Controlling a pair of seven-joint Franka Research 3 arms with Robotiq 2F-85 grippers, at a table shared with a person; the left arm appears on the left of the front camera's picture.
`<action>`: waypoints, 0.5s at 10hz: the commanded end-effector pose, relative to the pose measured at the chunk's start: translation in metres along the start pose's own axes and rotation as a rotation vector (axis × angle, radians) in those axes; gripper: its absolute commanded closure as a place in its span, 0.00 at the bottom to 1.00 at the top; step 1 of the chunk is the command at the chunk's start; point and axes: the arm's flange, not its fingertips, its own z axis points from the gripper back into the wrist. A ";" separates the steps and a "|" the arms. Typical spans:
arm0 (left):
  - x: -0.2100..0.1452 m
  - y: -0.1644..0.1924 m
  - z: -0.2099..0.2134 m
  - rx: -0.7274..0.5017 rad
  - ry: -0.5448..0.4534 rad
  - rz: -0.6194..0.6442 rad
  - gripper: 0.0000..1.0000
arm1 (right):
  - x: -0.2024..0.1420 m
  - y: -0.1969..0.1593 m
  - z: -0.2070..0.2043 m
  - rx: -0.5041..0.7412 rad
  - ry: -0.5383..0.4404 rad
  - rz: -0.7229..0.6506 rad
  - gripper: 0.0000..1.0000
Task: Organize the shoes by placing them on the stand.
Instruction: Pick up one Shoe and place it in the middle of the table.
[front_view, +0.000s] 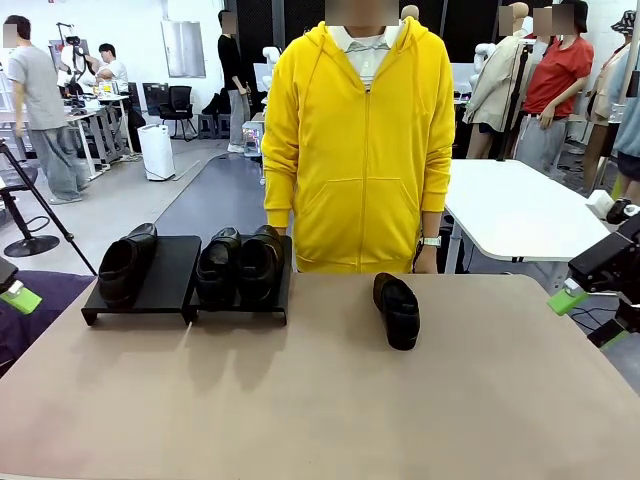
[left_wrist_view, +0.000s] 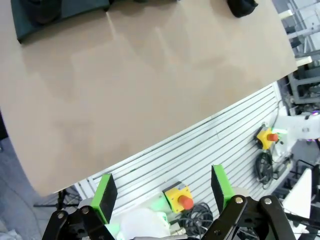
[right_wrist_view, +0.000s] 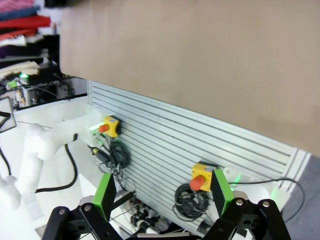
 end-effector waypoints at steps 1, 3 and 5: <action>0.001 0.001 0.003 -0.008 0.002 0.007 0.03 | 0.091 0.052 -0.036 -0.171 0.031 0.133 0.00; 0.001 0.001 0.003 -0.008 0.002 0.007 0.03 | 0.163 0.095 -0.088 -0.333 -0.044 0.150 0.00; 0.001 0.001 0.003 -0.008 0.002 0.007 0.03 | 0.197 0.123 -0.129 -0.438 -0.124 0.148 0.00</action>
